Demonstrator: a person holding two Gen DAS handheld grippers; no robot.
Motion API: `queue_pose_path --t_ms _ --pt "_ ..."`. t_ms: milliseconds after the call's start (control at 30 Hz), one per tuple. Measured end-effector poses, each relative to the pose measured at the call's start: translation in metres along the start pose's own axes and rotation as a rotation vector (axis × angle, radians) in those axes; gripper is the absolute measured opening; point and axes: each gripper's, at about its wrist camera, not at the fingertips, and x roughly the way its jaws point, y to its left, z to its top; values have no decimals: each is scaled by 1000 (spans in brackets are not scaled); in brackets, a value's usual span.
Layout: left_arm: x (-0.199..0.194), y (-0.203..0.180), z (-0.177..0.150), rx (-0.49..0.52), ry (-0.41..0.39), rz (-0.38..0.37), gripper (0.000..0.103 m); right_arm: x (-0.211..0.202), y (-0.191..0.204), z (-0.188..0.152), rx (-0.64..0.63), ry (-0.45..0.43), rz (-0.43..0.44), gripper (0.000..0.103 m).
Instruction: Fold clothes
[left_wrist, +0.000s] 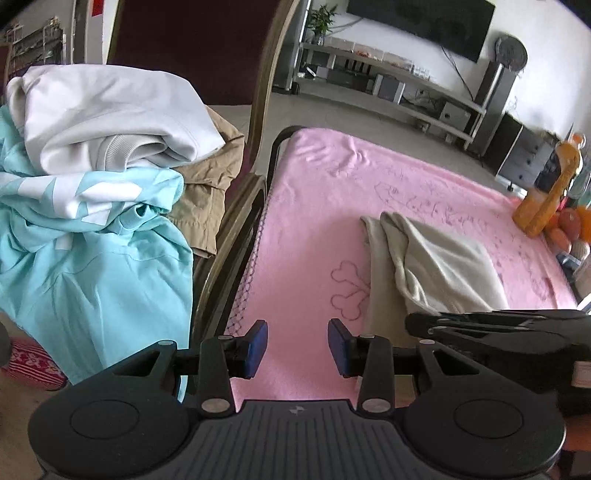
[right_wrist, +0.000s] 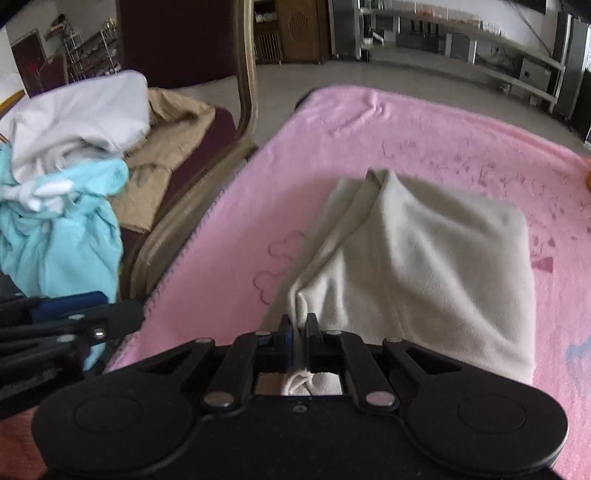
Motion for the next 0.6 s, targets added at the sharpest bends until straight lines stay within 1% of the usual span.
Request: queue_pose_path --t_ms 100,167,267,300,367,400,433,467,500,533,567,600 --pt "0 2 1 -17 -4 -5 38 -18 2 7 7 -37 30 6" --pt "1 3 1 -24 -4 -5 38 -19 5 11 6 -47 48 6" --pt "2 5 1 -34 -2 -4 38 -7 7 11 -6 -13 71 7" --pt "2 5 1 -37 -2 -3 38 -3 5 10 -11 16 101 7" --pt "3 6 2 -43 -1 -3 38 1 -4 7 1 66 195 16" --pt "3 7 2 -47 0 -2 37 3 -8 6 8 91 242 16" --pt "3 8 2 -50 0 -2 37 0 -17 5 33 101 281 17" --pt "4 8 2 -53 0 -2 37 -9 -29 4 81 93 308 17" --pt "4 7 2 -48 -1 -4 34 -18 -42 4 130 85 335 18" --pt "4 5 2 -42 -3 -9 32 -27 -55 2 174 74 349 20" --pt "5 -1 2 -20 -7 -37 31 -39 -70 -1 211 60 346 26" --pt "7 -6 3 2 -10 -65 26 -51 -86 -4 250 44 343 29"
